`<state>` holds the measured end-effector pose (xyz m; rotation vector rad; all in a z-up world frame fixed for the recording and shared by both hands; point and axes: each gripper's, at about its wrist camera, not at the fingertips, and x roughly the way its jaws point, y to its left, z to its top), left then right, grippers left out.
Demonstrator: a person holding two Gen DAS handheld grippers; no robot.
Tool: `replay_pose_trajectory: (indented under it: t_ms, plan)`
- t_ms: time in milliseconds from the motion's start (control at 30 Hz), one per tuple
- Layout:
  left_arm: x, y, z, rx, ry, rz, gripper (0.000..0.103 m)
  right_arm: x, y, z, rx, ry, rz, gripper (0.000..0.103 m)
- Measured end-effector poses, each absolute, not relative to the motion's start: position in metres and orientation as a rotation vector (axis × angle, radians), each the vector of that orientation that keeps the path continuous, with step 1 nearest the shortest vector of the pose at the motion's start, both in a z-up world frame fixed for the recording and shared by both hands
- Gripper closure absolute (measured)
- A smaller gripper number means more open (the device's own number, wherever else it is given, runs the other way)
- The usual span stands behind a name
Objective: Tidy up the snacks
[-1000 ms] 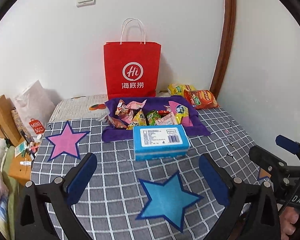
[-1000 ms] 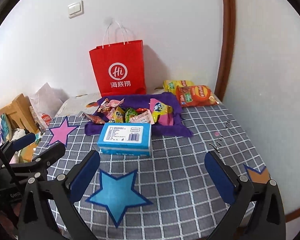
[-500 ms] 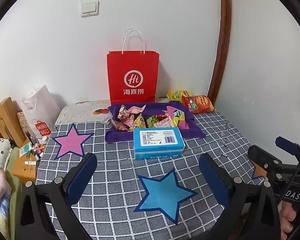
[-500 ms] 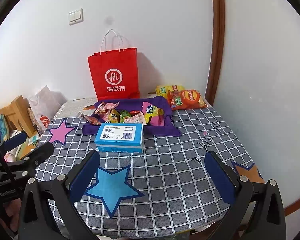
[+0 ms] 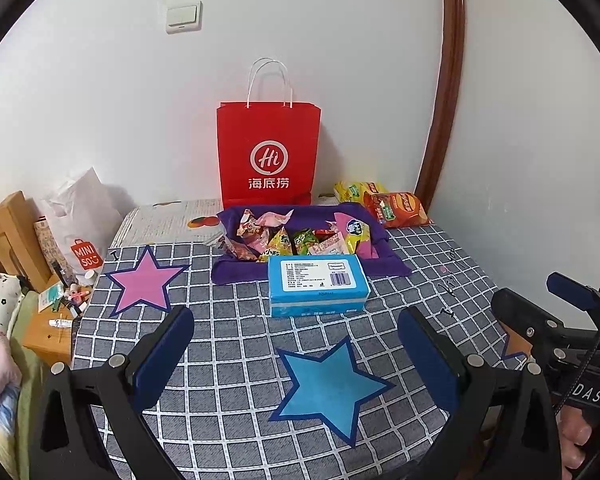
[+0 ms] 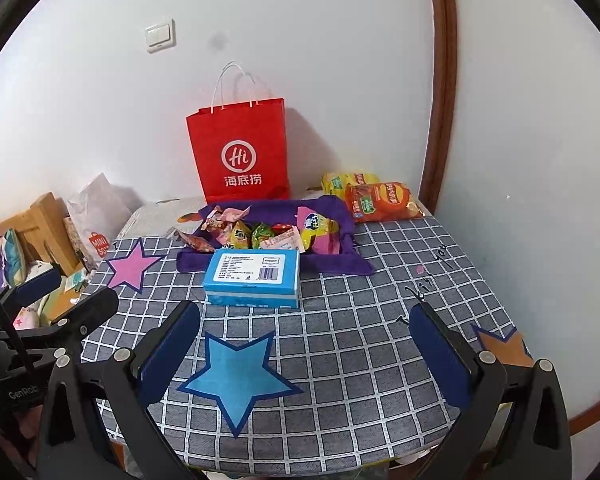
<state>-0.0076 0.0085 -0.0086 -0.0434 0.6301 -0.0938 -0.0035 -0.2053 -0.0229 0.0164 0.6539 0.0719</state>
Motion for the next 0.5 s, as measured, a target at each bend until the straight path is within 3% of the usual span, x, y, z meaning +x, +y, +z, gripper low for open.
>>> replay_pose_trajectory:
  t_ms: [500]
  plan:
    - [-0.009,0.0057,-0.0074,-0.04,0.627,-0.097,0.0,-0.006,-0.2035,-0.0227,0.016,0.649,0.073,0.0]
